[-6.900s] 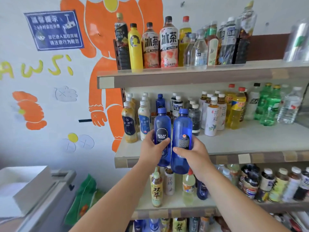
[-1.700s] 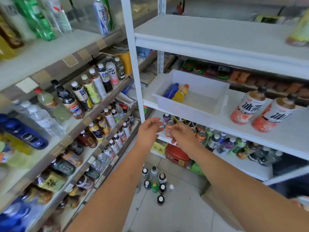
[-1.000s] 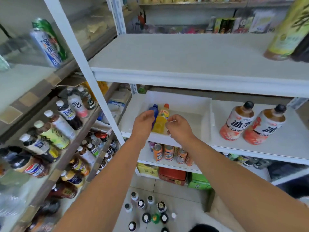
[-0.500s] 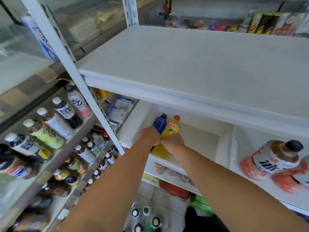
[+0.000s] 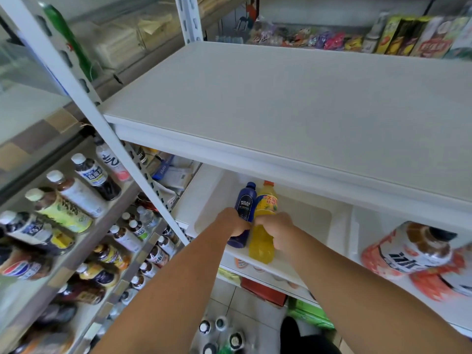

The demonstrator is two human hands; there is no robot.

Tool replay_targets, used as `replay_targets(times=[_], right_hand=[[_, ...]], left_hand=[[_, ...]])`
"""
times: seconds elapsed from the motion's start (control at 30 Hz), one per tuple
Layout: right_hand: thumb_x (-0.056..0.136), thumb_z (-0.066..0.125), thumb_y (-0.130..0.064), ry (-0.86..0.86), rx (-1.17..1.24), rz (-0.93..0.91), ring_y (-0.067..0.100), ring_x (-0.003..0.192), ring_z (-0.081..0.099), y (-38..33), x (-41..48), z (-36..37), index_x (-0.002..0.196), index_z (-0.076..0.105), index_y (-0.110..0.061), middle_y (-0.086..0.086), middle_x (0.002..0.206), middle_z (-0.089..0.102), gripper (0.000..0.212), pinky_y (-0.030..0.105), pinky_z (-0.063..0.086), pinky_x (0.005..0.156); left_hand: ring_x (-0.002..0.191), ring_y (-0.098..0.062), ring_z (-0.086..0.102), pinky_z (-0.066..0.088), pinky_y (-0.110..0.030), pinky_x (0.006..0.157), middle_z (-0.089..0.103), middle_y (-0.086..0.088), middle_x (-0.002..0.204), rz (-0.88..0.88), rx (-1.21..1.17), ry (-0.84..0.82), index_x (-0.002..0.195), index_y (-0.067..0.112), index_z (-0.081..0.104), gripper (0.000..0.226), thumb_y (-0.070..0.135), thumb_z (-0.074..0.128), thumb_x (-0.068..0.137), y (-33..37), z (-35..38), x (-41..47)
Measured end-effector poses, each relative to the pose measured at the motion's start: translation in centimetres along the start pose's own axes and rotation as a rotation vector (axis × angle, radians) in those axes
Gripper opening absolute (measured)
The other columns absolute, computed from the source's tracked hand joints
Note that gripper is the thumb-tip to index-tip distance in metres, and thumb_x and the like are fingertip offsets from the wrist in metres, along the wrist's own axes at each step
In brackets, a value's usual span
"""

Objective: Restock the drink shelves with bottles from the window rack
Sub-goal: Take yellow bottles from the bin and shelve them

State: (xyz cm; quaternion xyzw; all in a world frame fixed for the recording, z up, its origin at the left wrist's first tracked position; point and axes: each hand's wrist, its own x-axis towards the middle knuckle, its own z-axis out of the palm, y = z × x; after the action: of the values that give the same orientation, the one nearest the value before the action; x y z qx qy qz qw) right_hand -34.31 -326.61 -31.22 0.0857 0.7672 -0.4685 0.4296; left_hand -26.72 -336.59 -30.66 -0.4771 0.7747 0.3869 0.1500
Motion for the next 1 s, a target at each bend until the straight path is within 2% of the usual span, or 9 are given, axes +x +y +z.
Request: replay_targets(times=[0.17,0.3,0.37,0.43,0.53,0.67,0.8,0.93,1.0], right_hand=[[0.058,0.080,-0.009,0.052,-0.022,-0.135,0.032,0.079,0.070,-1.2,-1.4,-1.2,0.105,0.064,-0.003,0.020,0.093,0.070,0.050,0.037,0.056,0.067],[0.064,0.081,-0.004,0.071,0.022,-0.256,0.025,0.065,0.065,-2.3,-4.1,-2.0,0.079,0.068,-0.010,0.014,0.081,0.070,0.021,0.032,0.054,0.061],[0.065,0.083,-0.006,0.086,0.065,-0.315,0.028,0.068,0.069,-2.3,-5.8,-2.3,0.073,0.066,-0.013,0.013,0.078,0.070,0.020,0.040,0.059,0.068],[0.067,0.085,-0.012,0.094,0.105,-0.332,0.031,0.074,0.071,-2.2,-7.4,-2.3,0.080,0.065,-0.011,0.014,0.080,0.071,0.024,0.046,0.060,0.074],[0.072,0.084,-0.018,0.066,0.178,-0.335,0.026,0.070,0.067,-1.6,-10.2,-1.6,0.094,0.060,-0.007,0.011,0.083,0.067,0.034,0.038,0.058,0.069],[0.073,0.083,-0.020,0.029,0.251,-0.362,0.031,0.085,0.070,-0.2,-14.2,1.3,0.116,0.056,-0.003,0.017,0.103,0.068,0.054,0.038,0.057,0.070],[0.070,0.084,-0.023,-0.003,0.203,-0.423,0.030,0.081,0.072,1.5,-18.3,5.0,0.116,0.058,-0.003,0.016,0.102,0.070,0.056,0.037,0.058,0.069],[0.071,0.083,-0.020,-0.095,0.171,-0.466,0.030,0.082,0.072,3.9,-22.5,8.9,0.116,0.053,-0.007,0.015,0.102,0.068,0.056,0.040,0.061,0.069],[0.071,0.082,-0.022,-0.129,0.119,-0.507,0.029,0.085,0.071,5.0,-24.5,11.2,0.114,0.050,-0.012,0.011,0.101,0.067,0.055,0.045,0.061,0.075]], left_hand=[[0.089,-0.029,0.061,0.049,-0.029,0.059,0.060,-0.014,0.103,-0.059,-0.296,-0.008,0.109,0.007,0.050,0.052,0.037,0.079,0.078,1.9,-0.8,-1.2],[0.082,-0.027,0.066,0.053,-0.028,0.061,0.066,-0.015,0.101,-0.003,-0.435,0.033,0.111,0.003,0.057,0.058,0.040,0.081,0.074,1.8,-2.5,-3.1],[0.080,-0.026,0.067,0.053,-0.028,0.063,0.070,-0.013,0.098,0.064,-0.517,0.071,0.111,0.003,0.063,0.060,0.043,0.082,0.071,1.4,-3.4,-4.6],[0.084,-0.026,0.070,0.054,-0.028,0.063,0.071,-0.013,0.100,0.114,-0.579,0.106,0.111,0.004,0.065,0.063,0.046,0.081,0.067,0.8,-4.3,-6.3],[0.087,-0.027,0.070,0.054,-0.028,0.063,0.072,-0.014,0.101,0.173,-0.656,0.140,0.111,0.005,0.065,0.054,0.041,0.079,0.074,-0.7,-5.4,-8.9],[0.085,-0.031,0.071,0.059,-0.038,0.072,0.072,-0.016,0.098,0.213,-0.782,0.179,0.103,0.007,0.063,0.039,0.034,0.078,0.079,-4.3,-6.1,-12.5],[0.086,-0.028,0.072,0.061,-0.044,0.078,0.072,-0.012,0.099,0.217,-0.837,0.259,0.109,0.009,0.062,0.049,0.042,0.077,0.075,-9.2,-7.2,-16.3],[0.077,-0.018,0.068,0.053,-0.031,0.060,0.069,-0.004,0.092,0.237,-0.833,0.406,0.105,0.013,0.062,0.037,0.041,0.073,0.083,-14.7,-8.5,-20.9],[0.080,-0.022,0.071,0.060,-0.040,0.066,0.071,-0.005,0.095,0.257,-0.836,0.443,0.104,0.016,0.062,0.045,0.049,0.074,0.076,-17.6,-9.0,-22.9]])
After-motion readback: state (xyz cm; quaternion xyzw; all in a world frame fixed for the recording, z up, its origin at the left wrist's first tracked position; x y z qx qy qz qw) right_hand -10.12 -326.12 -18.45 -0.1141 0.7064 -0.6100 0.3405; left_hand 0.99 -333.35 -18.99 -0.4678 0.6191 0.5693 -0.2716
